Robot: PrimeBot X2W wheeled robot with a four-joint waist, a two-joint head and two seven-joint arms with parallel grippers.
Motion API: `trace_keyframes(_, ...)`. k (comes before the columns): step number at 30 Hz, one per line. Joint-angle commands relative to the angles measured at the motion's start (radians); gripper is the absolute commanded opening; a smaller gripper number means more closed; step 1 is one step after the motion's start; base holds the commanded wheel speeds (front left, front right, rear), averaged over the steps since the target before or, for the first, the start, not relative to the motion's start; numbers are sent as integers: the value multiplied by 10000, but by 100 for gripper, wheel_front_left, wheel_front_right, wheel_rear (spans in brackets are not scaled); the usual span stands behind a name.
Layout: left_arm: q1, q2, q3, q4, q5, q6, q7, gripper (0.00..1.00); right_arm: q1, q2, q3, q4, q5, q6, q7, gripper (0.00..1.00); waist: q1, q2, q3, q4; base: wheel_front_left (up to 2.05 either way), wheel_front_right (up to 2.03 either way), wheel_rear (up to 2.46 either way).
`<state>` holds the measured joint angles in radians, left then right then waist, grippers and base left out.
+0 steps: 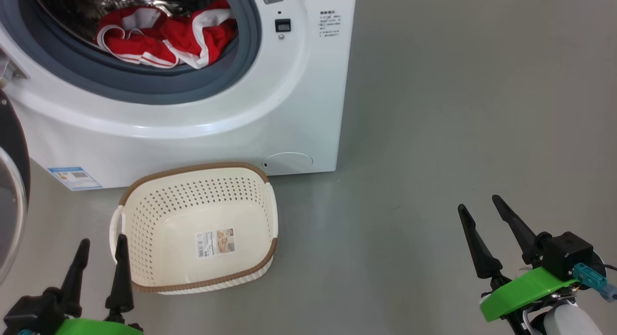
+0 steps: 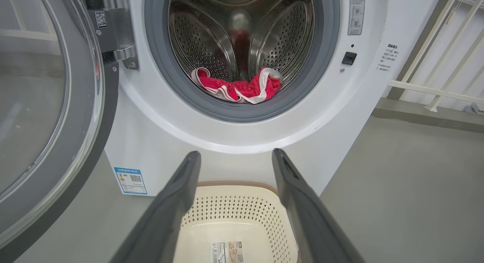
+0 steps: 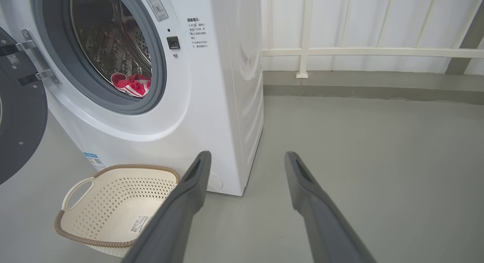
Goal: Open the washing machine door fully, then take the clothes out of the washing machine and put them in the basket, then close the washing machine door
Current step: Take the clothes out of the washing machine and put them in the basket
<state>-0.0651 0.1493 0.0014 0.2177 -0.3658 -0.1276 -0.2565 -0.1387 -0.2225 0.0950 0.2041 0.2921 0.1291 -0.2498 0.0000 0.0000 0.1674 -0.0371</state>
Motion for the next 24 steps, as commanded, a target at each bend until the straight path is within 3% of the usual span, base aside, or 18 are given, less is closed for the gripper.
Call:
trace_keyframes(1,-259,233,322,-188,-76,-30,-53,100,-84,-58,239,-272,-60,16,-120,100,0,0,13,2,97,-133,37)
trace_keyframes(16,-412,267,362,-206,-6,-31,-53,100,-143,5,235,-305,-77,16,-120,100,0,0,134,5,101,-132,31)
trace_keyframes(24,-441,252,280,-113,43,-31,-53,100,-180,39,260,-308,-98,16,-120,100,0,0,207,15,44,-44,0)
